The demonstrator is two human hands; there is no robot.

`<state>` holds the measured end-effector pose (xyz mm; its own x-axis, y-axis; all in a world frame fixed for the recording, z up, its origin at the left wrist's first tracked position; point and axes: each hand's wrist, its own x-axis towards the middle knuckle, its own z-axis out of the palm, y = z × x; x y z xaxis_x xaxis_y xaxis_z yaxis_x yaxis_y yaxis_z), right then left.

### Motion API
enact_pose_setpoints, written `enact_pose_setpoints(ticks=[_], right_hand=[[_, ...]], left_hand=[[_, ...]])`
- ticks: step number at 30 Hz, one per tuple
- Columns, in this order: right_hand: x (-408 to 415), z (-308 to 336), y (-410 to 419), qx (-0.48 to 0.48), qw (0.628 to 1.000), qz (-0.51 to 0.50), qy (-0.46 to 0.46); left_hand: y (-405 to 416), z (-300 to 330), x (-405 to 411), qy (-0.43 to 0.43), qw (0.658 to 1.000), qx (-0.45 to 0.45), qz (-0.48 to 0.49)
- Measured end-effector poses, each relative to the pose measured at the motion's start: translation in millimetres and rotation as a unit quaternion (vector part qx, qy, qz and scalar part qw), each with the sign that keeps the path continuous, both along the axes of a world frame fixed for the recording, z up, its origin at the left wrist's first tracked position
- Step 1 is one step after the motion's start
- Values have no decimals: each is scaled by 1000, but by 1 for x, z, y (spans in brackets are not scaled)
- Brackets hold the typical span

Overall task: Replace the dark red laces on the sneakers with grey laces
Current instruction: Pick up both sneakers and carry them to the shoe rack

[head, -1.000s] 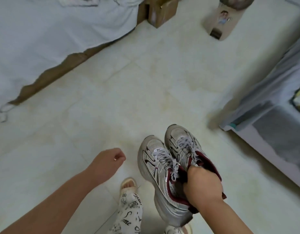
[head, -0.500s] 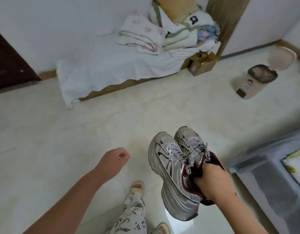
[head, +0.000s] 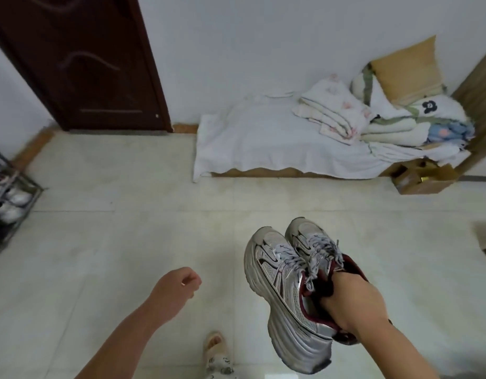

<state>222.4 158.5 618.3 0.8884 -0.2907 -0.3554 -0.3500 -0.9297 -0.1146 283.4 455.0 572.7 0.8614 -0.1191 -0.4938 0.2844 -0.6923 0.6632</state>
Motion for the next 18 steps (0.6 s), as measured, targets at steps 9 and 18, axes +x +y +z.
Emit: enact_pose_setpoints(ticks=[9, 18], right_hand=[[141, -1, 90, 0, 995, 102, -17], [267, -4, 156, -23, 975, 223, 4]], left_hand=[[96, 14, 77, -32, 994, -17, 102], [184, 7, 112, -15, 967, -4, 256]])
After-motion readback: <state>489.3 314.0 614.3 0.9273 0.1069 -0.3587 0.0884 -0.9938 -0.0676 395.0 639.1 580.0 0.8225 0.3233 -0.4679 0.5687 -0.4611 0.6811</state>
